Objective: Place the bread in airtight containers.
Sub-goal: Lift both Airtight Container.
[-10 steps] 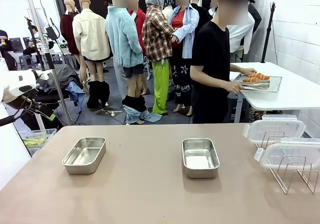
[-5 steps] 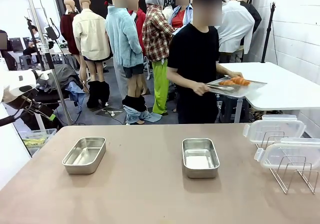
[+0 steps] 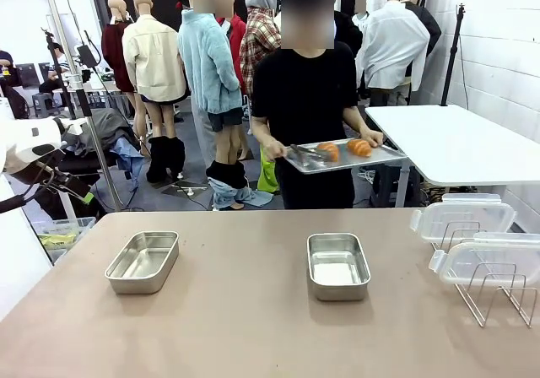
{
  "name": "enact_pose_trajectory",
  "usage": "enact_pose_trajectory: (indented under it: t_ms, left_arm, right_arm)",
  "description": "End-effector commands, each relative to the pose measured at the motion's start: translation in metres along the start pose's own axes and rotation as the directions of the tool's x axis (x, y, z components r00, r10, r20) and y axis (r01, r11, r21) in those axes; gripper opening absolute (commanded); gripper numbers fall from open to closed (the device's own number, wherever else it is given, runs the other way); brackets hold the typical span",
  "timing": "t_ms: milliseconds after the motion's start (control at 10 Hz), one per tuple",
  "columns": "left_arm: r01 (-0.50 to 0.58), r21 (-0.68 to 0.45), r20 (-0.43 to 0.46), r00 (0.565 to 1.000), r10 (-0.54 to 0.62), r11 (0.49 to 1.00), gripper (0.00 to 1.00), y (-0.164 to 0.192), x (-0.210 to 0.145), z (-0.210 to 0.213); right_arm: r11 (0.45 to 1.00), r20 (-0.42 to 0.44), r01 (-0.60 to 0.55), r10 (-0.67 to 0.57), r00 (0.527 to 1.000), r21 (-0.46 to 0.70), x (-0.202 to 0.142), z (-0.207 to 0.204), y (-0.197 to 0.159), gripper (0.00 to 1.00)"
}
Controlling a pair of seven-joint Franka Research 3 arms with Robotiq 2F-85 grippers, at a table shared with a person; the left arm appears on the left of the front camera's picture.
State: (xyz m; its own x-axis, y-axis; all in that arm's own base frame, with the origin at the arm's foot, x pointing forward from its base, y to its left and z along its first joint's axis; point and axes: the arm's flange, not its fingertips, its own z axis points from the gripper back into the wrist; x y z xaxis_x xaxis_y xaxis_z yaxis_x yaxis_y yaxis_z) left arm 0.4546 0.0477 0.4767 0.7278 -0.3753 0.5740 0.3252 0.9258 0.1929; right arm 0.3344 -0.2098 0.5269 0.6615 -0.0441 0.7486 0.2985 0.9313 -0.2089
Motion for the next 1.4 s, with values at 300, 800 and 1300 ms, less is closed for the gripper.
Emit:
enact_pose_trajectory:
  t_ms: [300, 800, 1300]
  left_arm:
    - [-0.002, 0.002, 0.0, 1.0, 0.002, 1.0, 1.0, 0.0011, -0.0026, 0.002]
    - [-0.002, 0.002, 0.0, 1.0, 0.002, 1.0, 1.0, 0.0011, -0.0026, 0.002]
    - [-0.002, 0.002, 0.0, 1.0, 0.002, 1.0, 1.0, 0.0011, -0.0026, 0.002]
  right_arm:
    - [1.0, -0.008, -0.014, 0.014, 1.0, -0.007, -0.0009, -0.002, 0.0029, 1.0]
    - [1.0, -0.008, -0.014, 0.014, 1.0, -0.007, -0.0009, -0.002, 0.0029, 1.0]
    - [1.0, -0.008, -0.014, 0.014, 1.0, -0.007, -0.0009, -0.002, 0.0029, 1.0]
